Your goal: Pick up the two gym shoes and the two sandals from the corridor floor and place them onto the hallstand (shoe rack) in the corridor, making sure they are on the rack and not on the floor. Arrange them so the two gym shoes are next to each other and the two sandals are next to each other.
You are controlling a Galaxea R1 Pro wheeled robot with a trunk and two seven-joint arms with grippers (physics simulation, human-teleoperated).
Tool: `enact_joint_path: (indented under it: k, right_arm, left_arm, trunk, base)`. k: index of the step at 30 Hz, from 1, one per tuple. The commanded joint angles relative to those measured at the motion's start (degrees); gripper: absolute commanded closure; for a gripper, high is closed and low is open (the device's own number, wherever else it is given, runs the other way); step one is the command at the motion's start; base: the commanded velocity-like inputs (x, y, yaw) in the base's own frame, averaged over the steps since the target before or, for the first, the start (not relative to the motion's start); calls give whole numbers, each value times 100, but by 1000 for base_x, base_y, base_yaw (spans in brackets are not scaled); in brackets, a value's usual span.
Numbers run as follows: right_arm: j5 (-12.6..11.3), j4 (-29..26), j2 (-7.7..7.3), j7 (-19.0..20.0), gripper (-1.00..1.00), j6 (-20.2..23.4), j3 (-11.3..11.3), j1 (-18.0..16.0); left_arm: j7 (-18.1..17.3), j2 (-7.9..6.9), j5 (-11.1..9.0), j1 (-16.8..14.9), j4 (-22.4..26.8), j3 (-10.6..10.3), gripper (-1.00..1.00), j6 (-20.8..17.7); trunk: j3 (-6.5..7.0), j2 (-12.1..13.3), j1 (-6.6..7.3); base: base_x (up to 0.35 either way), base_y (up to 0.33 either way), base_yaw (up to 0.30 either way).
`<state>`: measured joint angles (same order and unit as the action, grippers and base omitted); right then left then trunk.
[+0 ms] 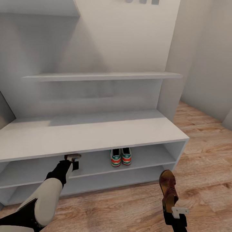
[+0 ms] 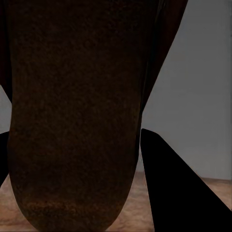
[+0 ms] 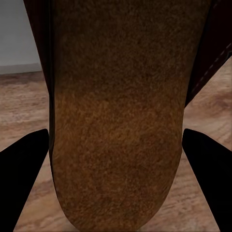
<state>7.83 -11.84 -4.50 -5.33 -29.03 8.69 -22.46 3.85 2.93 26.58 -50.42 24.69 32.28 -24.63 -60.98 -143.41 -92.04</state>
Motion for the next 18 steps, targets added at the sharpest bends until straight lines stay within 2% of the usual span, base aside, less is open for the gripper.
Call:
enact_joint_path:
  k: [1, 18]
  right_arm:
    - [61, 8, 2, -25, 100, -15, 27, -4]
    - [61, 7, 2, -22, 100, -15, 23, -4]
  left_arm:
    - [-6, 6, 22, -3, 10, 24, 100, -26]
    - [-7, 2, 22, -3, 30, 24, 100, -18]
  trunk:
    - [-5, -2, 1]
    - [-5, -2, 1]
  base:
    - [11, 0, 0]
    - [1, 0, 0]
